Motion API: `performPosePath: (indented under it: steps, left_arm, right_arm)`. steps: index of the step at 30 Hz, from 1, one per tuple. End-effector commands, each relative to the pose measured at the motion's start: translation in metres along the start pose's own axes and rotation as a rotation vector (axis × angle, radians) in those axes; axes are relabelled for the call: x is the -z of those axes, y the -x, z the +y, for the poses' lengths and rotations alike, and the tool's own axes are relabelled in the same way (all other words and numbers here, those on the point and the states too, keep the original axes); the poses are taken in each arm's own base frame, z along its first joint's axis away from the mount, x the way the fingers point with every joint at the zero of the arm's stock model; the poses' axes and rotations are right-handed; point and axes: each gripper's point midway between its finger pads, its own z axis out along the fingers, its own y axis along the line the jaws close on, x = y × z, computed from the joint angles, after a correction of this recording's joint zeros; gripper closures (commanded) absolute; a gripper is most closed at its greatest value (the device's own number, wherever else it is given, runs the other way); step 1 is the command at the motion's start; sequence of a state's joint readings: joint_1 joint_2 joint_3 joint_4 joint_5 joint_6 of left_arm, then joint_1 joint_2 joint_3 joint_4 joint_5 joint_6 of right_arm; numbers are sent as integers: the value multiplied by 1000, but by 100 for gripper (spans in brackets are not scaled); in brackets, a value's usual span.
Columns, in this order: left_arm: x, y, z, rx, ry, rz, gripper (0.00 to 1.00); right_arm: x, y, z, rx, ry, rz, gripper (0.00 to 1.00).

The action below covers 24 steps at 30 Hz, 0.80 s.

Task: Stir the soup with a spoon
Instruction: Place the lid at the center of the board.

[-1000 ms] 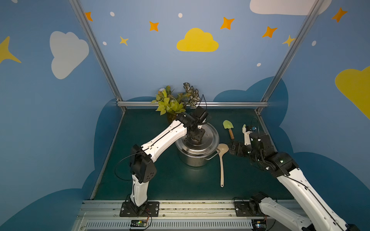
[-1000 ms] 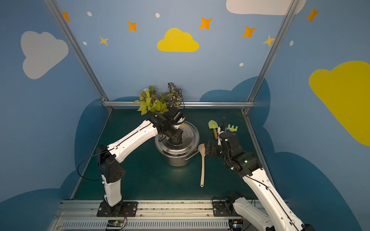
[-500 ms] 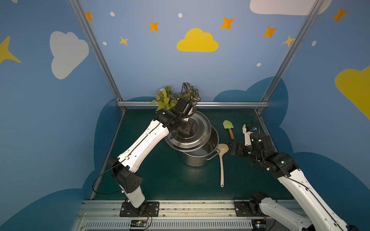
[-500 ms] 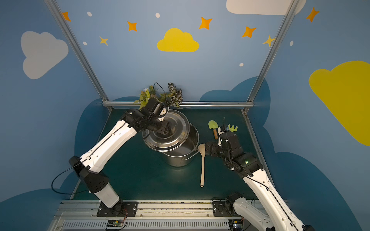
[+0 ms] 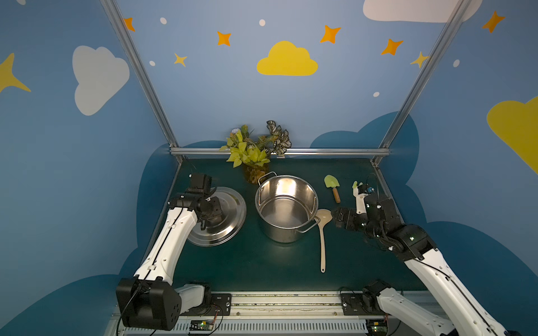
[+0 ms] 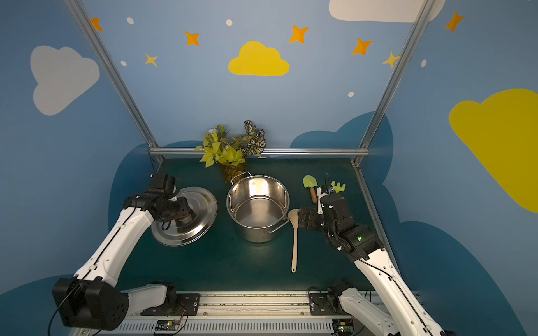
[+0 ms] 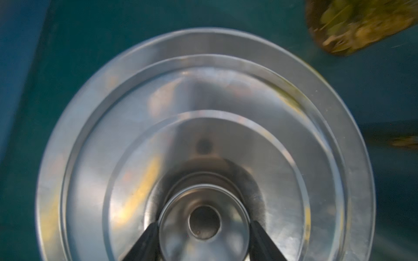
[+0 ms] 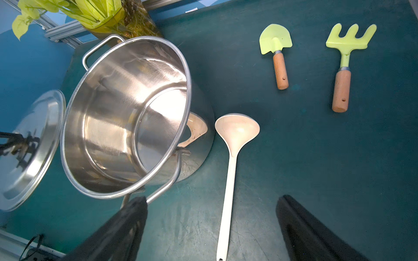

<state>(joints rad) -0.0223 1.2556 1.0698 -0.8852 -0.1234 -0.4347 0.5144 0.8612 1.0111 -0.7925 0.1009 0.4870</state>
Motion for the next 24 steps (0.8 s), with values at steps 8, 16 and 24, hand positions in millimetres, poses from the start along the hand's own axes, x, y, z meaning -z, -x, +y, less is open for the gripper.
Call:
performPosePath:
  steps: [8, 16, 24]
  left_arm:
    - [-41, 14, 28, 124, 66, -10, 68]
    - [-70, 10, 42, 80, 149, 31, 50]
    - [-93, -13, 47, 76, 159, 109, 38]
  right_arm:
    - [-15, -22, -3, -91, 2, 66, 7]
    - [-23, -39, -12, -131, -27, 112, 8]
    - [-32, -63, -22, -164, -70, 185, 10]
